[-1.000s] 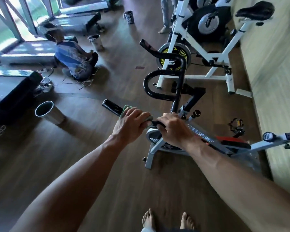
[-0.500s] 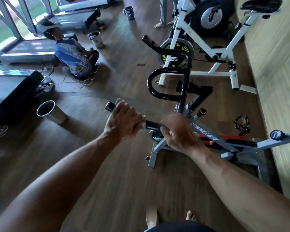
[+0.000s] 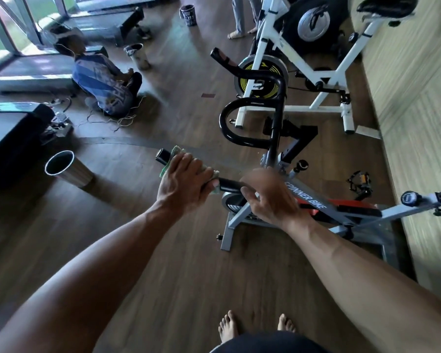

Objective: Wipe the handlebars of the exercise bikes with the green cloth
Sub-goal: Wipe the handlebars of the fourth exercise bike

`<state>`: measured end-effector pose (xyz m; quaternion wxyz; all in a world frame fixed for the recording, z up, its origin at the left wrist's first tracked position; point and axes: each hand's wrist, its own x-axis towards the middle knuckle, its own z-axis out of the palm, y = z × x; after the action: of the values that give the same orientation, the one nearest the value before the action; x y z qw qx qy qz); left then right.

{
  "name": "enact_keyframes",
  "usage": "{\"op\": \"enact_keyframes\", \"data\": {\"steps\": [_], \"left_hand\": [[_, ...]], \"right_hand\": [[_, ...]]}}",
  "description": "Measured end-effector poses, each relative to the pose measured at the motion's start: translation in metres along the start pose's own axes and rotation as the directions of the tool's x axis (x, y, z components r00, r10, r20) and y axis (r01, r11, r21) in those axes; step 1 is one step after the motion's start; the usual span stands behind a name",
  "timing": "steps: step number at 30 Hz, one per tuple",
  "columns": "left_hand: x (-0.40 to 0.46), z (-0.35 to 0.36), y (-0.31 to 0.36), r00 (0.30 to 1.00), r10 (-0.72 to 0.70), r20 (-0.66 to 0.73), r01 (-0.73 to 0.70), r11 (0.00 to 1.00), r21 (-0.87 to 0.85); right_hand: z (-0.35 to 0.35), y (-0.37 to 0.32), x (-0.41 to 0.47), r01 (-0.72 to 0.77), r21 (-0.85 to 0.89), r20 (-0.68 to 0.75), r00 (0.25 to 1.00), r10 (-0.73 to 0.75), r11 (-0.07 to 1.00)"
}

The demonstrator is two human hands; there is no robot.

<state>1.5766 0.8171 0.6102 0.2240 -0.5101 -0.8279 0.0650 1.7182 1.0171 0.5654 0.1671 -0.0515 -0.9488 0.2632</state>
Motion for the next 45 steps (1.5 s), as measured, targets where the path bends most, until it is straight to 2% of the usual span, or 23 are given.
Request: {"op": "enact_keyframes", "data": {"steps": [4,7,12,17,21,24,26,28,33,35,39,45], "left_hand": [[0.006,-0.013,-0.042,0.975,0.216,-0.05,-0.214,0.975,0.056],[0.007,-0.016,-0.042,0.989,0.132,-0.066,-0.127,0.989,0.079],[-0.005,0.005,0.002,0.996,-0.059,-0.073,0.053,0.995,-0.082],[0.001,0.005,0.021,0.999,-0.01,-0.04,0.004,0.987,-0.158],[0.001,0.008,-0.002,0.996,0.092,-0.013,-0.093,0.991,-0.095],[0.001,0.005,0.019,0.999,-0.046,-0.017,0.044,0.994,-0.1],[0.005,0.008,0.057,0.991,-0.134,-0.021,0.128,0.976,-0.178],[0.009,0.011,0.08,0.984,-0.174,-0.045,0.155,0.947,-0.281],[0.005,0.014,0.045,0.999,-0.035,-0.011,0.031,0.97,-0.242],[0.002,0.017,0.043,0.996,-0.075,-0.048,0.061,0.967,-0.247],[0.012,0.016,0.084,0.973,-0.202,-0.112,0.155,0.931,-0.329],[0.005,0.016,0.057,0.997,-0.07,-0.025,0.059,0.954,-0.293]], "right_hand": [[0.0,0.002,0.001,0.004,0.007,0.005,1.0,-0.004,1.0],[-0.001,0.001,0.002,0.004,-0.006,0.025,1.0,-0.004,1.0],[-0.001,0.003,0.002,0.023,0.001,0.025,0.999,-0.023,1.0],[-0.001,0.003,0.001,0.036,0.004,0.026,0.999,-0.036,0.999],[-0.007,0.012,0.002,0.091,0.017,0.074,0.993,-0.092,0.996],[-0.012,0.022,0.001,0.117,-0.011,0.1,0.988,-0.115,0.993],[-0.018,0.028,0.003,0.114,-0.012,0.125,0.986,-0.112,0.993],[-0.023,0.035,0.006,0.096,0.003,0.147,0.985,-0.095,0.995],[-0.027,0.039,0.007,0.062,0.065,0.153,0.986,-0.072,0.996],[-0.027,0.039,0.006,0.048,0.094,0.153,0.986,-0.062,0.994],[-0.028,0.04,0.008,0.04,0.127,0.168,0.984,-0.062,0.991],[-0.035,0.038,0.01,0.037,0.117,0.189,0.98,-0.059,0.992]]}}
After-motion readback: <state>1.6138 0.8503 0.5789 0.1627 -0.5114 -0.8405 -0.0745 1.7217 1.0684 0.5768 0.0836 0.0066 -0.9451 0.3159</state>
